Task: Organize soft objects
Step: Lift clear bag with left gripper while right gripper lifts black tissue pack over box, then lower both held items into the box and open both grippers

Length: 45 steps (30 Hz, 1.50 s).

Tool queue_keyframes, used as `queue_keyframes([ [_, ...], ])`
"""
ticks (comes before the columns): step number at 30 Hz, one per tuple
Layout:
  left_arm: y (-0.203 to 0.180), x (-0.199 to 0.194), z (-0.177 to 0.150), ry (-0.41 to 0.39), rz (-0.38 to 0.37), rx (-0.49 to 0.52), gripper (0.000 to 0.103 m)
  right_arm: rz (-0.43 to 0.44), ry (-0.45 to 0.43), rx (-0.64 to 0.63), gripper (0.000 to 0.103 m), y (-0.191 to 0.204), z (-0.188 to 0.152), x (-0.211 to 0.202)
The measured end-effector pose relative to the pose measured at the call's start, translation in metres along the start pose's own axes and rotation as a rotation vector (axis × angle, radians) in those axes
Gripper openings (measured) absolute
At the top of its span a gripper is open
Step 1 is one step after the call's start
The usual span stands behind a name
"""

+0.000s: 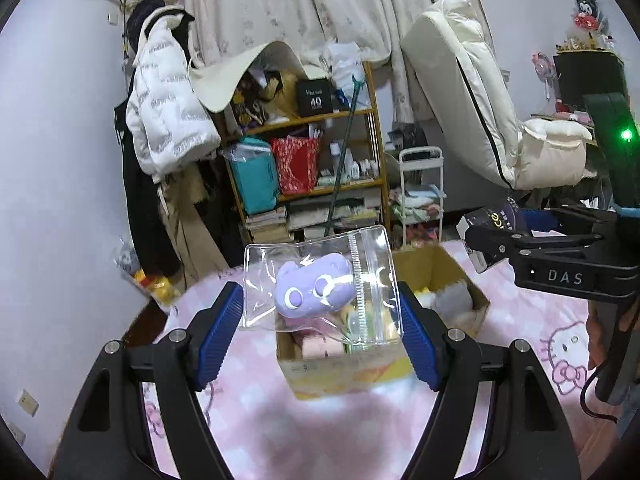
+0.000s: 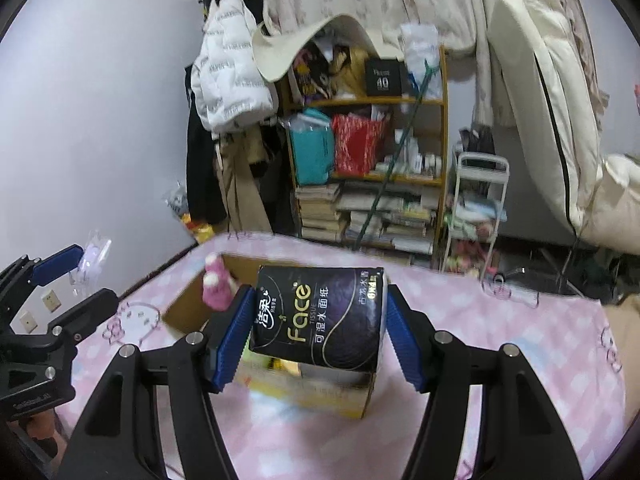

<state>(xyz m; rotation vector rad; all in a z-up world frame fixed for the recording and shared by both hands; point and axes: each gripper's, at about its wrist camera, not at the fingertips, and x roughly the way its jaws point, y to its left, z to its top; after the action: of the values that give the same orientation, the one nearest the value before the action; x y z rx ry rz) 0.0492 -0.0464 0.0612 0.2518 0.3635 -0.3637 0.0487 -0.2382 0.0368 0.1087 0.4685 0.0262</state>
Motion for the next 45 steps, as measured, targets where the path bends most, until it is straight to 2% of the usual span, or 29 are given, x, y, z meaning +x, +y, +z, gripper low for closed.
queue_keyframes([
  [8,0.007,0.022,0.043,-0.08,0.025,0.005,0.074,-0.002,-0.068,-0.068,0.068,0.008,0.043,0.01],
  [11,0.01,0.033,0.05,-0.105,0.034,-0.003,0.074,-0.007,-0.087,-0.083,0.068,0.008,0.047,0.015],
  [15,0.01,0.042,0.043,-0.116,0.027,0.003,0.075,-0.01,-0.134,-0.09,0.068,0.006,0.038,0.021],
  [22,0.01,0.075,0.02,-0.055,0.024,-0.014,0.075,-0.01,-0.139,-0.089,0.068,-0.002,0.019,0.042],
  [33,0.002,0.119,-0.013,0.049,-0.011,-0.012,0.075,0.023,-0.067,-0.049,0.068,-0.019,0.005,0.081],
  [45,-0.013,0.133,-0.024,0.083,-0.057,0.022,0.075,0.042,-0.006,0.003,0.068,-0.037,-0.005,0.101],
])
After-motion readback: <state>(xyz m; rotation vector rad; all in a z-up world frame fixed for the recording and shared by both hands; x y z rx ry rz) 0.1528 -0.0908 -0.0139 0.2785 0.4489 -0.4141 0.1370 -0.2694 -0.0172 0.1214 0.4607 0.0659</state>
